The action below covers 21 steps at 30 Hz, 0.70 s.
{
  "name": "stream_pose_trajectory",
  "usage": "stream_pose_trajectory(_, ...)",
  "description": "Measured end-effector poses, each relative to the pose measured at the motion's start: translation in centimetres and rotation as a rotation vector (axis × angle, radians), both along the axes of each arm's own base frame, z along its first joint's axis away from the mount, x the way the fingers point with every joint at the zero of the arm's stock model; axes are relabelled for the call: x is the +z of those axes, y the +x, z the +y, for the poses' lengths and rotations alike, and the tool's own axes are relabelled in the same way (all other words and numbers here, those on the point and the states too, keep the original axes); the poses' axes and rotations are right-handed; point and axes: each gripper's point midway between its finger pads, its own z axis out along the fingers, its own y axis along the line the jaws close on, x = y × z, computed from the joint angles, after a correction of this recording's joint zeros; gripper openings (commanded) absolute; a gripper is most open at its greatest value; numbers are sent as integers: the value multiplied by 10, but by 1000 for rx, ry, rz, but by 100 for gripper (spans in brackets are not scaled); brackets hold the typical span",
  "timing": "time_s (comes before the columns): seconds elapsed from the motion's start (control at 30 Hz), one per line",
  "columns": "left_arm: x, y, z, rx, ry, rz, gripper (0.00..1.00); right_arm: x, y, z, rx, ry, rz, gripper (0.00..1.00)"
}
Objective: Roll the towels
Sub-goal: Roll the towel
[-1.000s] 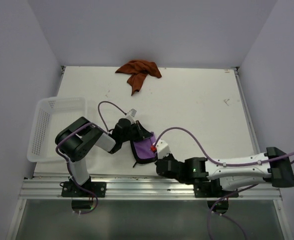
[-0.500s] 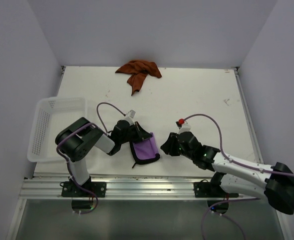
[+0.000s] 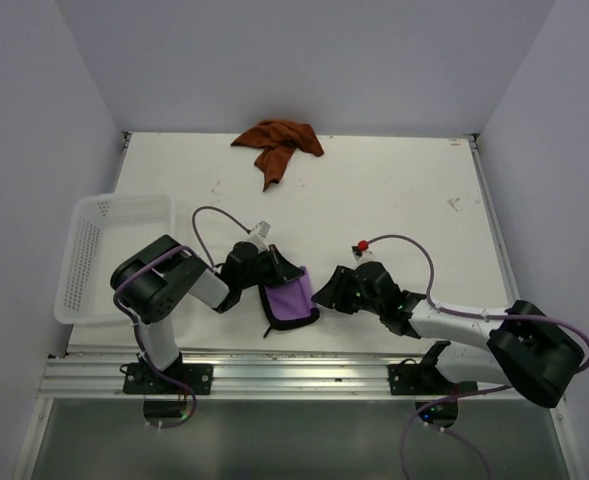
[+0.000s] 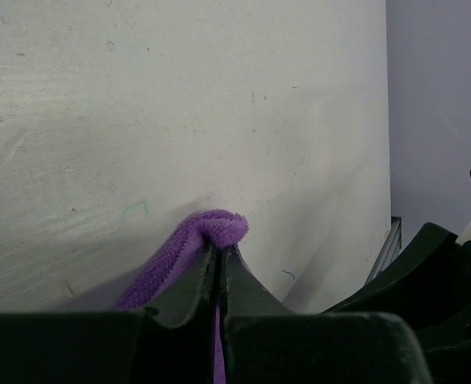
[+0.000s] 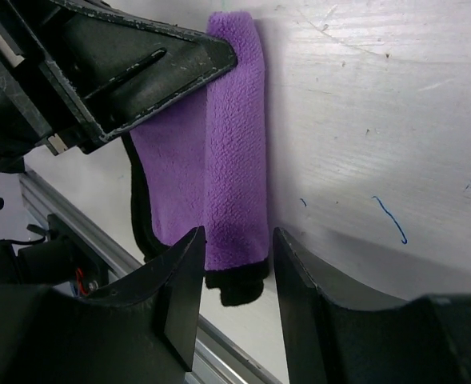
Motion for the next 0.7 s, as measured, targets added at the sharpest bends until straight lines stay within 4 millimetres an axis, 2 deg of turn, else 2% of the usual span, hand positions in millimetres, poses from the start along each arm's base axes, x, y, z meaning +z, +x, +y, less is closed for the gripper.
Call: stream_pose_trajectory(0.7,0,-2,1,0,-3,-4,0,-21,-7,9,32,6,65,47)
